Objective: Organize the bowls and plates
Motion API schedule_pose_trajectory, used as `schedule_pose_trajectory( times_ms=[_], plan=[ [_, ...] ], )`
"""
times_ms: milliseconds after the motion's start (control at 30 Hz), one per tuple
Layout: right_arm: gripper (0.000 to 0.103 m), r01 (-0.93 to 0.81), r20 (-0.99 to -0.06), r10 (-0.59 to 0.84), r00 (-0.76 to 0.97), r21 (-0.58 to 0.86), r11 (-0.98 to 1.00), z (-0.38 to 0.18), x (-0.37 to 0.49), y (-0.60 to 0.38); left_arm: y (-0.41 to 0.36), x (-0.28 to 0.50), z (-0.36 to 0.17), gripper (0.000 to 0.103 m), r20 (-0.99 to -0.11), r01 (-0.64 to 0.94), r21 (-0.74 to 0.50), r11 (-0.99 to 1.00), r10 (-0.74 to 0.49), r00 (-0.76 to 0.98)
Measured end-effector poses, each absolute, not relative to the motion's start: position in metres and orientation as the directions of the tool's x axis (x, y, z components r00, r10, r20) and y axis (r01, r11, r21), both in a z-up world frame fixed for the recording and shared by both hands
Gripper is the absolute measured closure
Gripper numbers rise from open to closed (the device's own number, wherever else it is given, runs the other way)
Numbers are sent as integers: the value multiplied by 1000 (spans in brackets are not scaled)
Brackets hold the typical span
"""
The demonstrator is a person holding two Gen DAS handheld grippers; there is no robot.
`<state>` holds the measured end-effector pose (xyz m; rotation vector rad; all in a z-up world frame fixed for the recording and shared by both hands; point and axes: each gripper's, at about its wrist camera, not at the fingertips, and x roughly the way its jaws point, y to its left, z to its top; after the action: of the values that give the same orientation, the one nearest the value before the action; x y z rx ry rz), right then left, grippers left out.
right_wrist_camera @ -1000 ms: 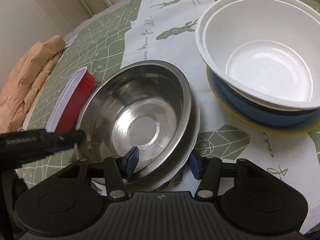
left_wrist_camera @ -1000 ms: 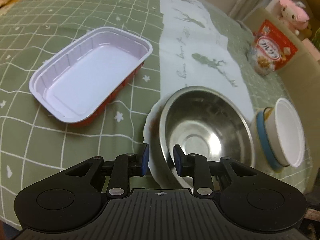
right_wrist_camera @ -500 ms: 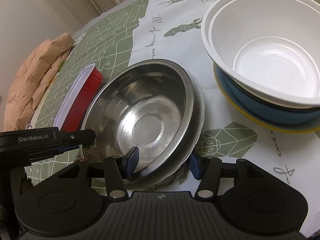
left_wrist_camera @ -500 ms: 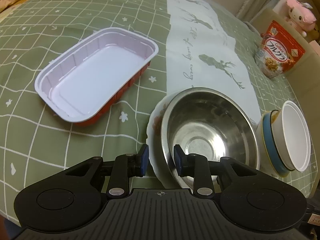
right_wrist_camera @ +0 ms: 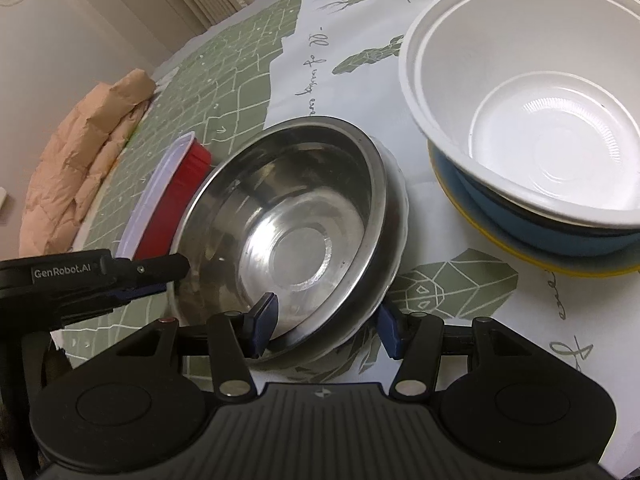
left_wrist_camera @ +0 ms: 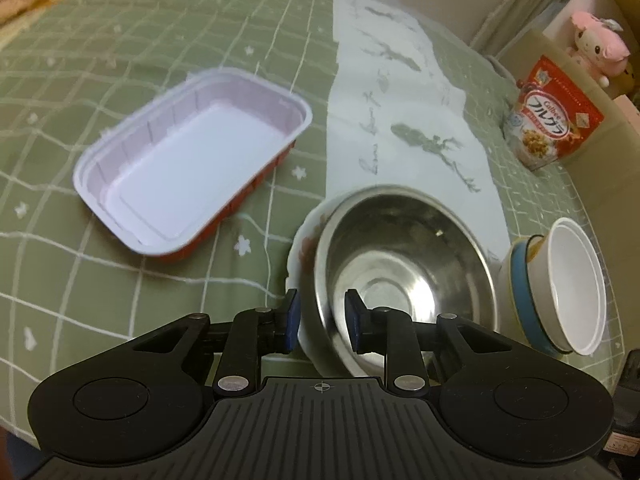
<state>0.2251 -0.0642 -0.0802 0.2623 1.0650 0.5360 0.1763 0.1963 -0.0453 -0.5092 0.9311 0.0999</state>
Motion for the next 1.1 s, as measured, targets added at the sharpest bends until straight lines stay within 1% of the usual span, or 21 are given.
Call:
schedule_pose_trajectory(
  times_ms=[167, 367, 467, 533, 700, 733, 767, 800, 867, 1100],
  plan=[
    [49, -358, -722, 569, 394, 450, 818, -59, 211, -78, 183, 178, -18, 76, -757, -293, -364, 884, -97, 646],
    [50, -496, -609, 610, 508, 372, 785, -1, 196, -110, 132, 198, 8, 76, -733, -214, -360, 908, -134, 666],
    [49, -487, -569, 592, 571, 345, 802, 22, 205, -141, 94, 212, 18, 76, -722, -150, -348, 925, -162, 673],
    [49, -451, -559, 552, 619, 323, 832, 29, 217, -165, 71, 220, 19, 76, -721, -114, -341, 933, -181, 669],
    [49, -333, -571, 426, 702, 265, 905, 22, 242, -224, 19, 242, 11, 76, -741, -53, -291, 955, -190, 644],
    [49, -305, -577, 397, 714, 254, 918, 17, 247, -234, 11, 247, 9, 76, -748, -47, -269, 962, -178, 639],
    [49, -283, -584, 377, 719, 249, 926, 12, 251, -244, 3, 253, 7, 73, -756, -44, -237, 970, -156, 636],
    [49, -264, -595, 366, 716, 255, 930, 5, 257, -253, -3, 256, 6, 73, -759, -47, -200, 979, -125, 639],
    [49, -243, -613, 368, 699, 279, 929, -6, 267, -264, -12, 264, 3, 74, -765, -46, -151, 987, -87, 638],
    [49, -246, -625, 390, 676, 307, 919, -25, 285, -283, -20, 281, -14, 74, -805, -82, -125, 989, -53, 591]
  ],
)
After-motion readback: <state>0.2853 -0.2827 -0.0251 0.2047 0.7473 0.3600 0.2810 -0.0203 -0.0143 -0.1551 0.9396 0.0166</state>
